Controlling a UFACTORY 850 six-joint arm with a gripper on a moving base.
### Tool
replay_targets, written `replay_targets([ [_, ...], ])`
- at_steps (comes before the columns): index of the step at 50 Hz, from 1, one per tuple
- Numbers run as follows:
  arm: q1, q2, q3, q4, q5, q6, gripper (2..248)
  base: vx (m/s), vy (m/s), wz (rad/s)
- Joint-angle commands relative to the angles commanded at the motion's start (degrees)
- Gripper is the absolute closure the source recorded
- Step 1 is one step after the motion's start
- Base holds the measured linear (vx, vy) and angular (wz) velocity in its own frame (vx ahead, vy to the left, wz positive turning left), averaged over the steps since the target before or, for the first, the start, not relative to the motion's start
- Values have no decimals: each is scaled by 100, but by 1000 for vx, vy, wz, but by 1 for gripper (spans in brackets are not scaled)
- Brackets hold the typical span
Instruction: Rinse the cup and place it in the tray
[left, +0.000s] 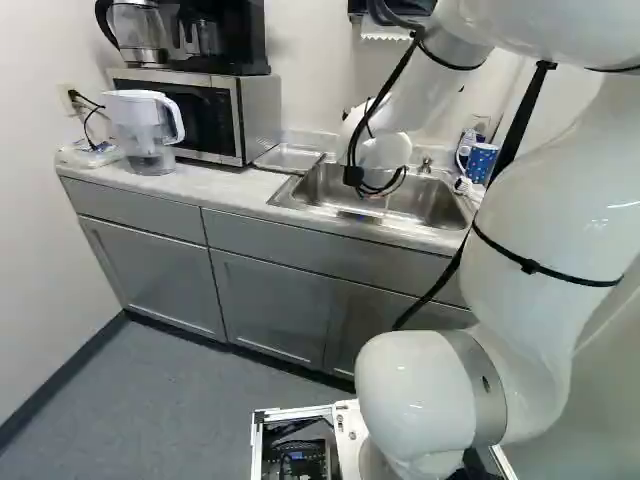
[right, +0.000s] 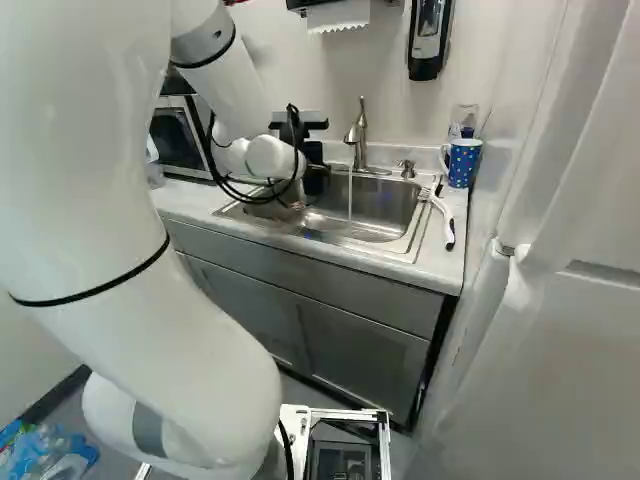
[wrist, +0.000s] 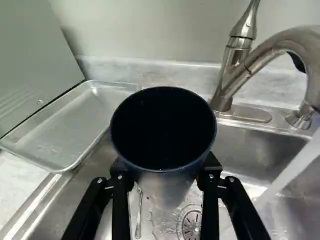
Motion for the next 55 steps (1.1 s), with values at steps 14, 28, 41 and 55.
replay_targets([
  [14,-91,40,228,0,177,0,124,0,0,0],
  [28,-188,72,452,0,349,0,124,0,0,0],
  [41,-321,121,557,0,349,0,124,0,0,0],
  [55,-510,175,613,0,349,0,124,0,0,0],
])
